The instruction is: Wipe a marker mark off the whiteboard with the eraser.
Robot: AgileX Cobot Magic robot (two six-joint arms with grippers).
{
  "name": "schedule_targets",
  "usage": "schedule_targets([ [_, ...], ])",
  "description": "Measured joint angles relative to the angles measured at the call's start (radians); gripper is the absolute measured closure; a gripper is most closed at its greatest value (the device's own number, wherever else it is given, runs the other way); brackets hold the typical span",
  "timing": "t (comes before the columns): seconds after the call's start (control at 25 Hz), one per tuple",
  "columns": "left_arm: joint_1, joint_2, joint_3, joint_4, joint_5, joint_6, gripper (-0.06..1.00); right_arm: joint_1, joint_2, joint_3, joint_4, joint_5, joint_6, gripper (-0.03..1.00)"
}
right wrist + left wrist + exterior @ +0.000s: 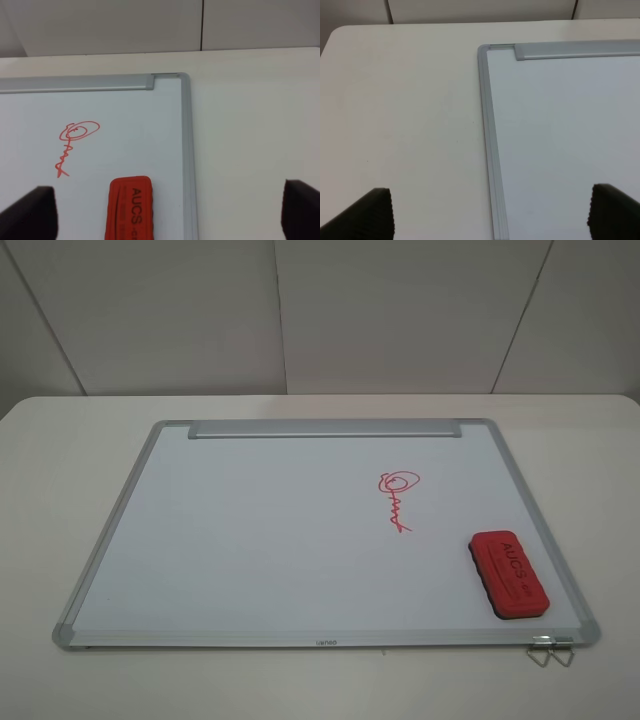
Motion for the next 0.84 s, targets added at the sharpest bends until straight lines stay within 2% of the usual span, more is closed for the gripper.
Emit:
schedule_targets([
  [0.84,0.0,0.0,0.0,0.0,0.0,0.0,0.17,0.0,0.0,0.0,0.0,0.0,0.001,0.16],
])
